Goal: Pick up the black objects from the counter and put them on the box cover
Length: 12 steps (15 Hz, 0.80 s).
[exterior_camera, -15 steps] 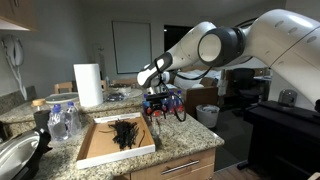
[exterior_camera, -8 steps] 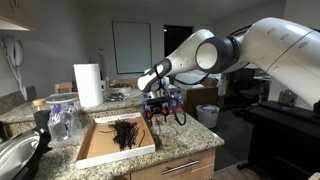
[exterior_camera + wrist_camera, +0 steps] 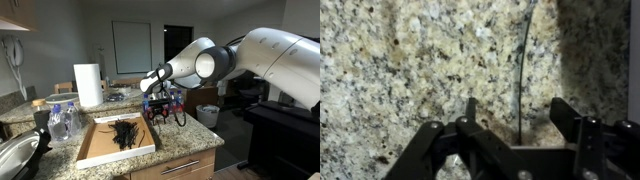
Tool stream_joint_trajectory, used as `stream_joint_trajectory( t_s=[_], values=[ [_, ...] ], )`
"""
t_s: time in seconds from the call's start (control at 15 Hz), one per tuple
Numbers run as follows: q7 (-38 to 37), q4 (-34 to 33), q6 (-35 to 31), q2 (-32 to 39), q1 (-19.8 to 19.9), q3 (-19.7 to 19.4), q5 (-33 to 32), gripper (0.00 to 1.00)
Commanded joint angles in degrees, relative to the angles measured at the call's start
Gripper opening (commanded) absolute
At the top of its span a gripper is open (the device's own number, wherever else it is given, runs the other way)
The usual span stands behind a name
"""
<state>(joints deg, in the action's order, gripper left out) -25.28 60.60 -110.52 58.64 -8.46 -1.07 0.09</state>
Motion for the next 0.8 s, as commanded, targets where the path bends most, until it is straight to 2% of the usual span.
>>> stream_joint_trajectory(
  t_s=[0.0, 0.4, 0.67, 0.73],
  values=[
    [3.4, -3.4, -0.4, 2.3, 0.8, 1.4, 1.9, 0.47],
    [5.9, -5.7, -1.6, 3.6, 0.7, 2.1, 1.8, 0.08],
    [6.3, -7.2, -1.2, 4.7, 0.8, 2.5, 2.0, 0.0],
    [6.4, -7.5, -1.2, 5.0, 0.9, 2.6, 2.0, 0.02]
  ],
)
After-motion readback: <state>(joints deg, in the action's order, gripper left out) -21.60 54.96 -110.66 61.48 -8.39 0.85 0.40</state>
